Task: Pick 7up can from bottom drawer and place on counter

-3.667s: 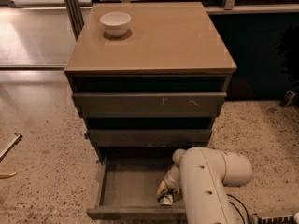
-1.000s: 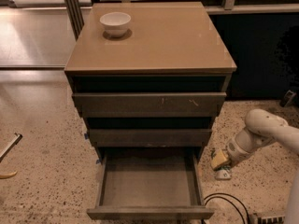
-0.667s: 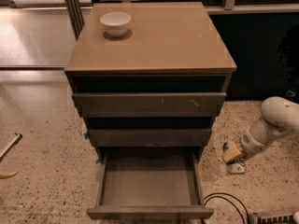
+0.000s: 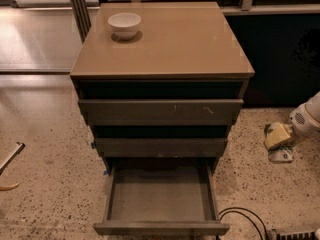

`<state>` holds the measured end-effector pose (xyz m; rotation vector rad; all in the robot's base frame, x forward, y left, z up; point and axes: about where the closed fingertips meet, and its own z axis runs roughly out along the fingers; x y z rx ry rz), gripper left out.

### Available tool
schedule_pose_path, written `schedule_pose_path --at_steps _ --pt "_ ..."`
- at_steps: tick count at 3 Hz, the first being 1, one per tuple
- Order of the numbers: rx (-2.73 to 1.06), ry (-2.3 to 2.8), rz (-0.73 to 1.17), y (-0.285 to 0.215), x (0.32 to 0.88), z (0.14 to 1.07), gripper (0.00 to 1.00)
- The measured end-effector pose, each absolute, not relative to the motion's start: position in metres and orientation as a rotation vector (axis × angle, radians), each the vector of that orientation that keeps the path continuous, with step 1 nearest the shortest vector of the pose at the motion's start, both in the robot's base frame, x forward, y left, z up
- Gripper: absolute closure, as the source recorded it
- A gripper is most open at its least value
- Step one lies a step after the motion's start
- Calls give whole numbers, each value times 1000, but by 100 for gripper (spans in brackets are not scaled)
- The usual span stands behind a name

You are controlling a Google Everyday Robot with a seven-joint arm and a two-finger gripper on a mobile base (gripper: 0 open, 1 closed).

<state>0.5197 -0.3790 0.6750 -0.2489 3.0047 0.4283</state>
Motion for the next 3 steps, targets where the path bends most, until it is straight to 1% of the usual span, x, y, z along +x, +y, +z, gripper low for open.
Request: schedule_pose_path --at_steps 2,3 --pt "-246 3006 444 -378 519 671 100" --pt "-260 2932 423 -369 525 704 100"
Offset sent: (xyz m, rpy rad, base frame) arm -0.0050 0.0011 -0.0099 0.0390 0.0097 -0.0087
